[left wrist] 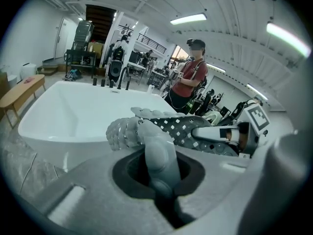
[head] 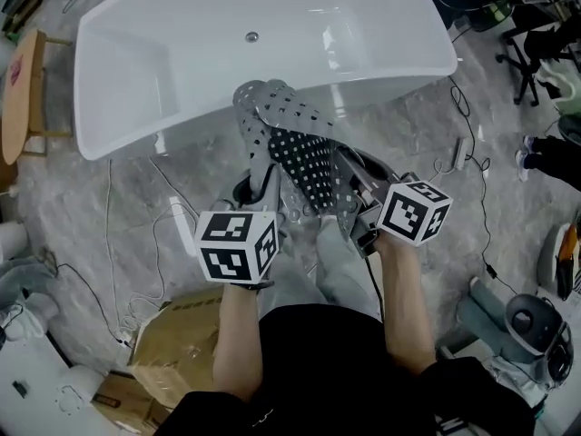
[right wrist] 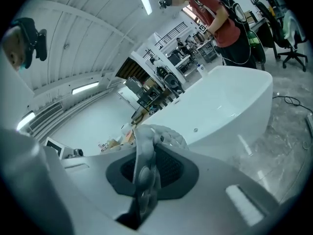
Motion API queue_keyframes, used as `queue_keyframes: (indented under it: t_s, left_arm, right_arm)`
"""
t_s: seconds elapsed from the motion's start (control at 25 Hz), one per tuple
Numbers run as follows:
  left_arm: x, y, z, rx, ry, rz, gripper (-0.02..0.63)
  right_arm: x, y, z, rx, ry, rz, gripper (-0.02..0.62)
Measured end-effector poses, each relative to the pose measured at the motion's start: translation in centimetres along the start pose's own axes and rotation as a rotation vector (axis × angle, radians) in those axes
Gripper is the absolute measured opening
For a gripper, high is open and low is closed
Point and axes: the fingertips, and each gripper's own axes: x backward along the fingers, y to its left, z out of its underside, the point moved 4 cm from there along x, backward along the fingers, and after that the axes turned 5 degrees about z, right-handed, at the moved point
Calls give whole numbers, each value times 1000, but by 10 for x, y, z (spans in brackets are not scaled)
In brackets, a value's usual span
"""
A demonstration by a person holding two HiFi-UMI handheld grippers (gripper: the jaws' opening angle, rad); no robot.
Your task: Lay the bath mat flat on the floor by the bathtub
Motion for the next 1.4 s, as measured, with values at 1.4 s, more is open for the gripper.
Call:
queue_keyframes:
  t_s: [1.4]
  left_arm:
    - [-116,93,157,82,167,-35,20]
  right_arm:
    - [-68,-180,115,-39,138,126,26]
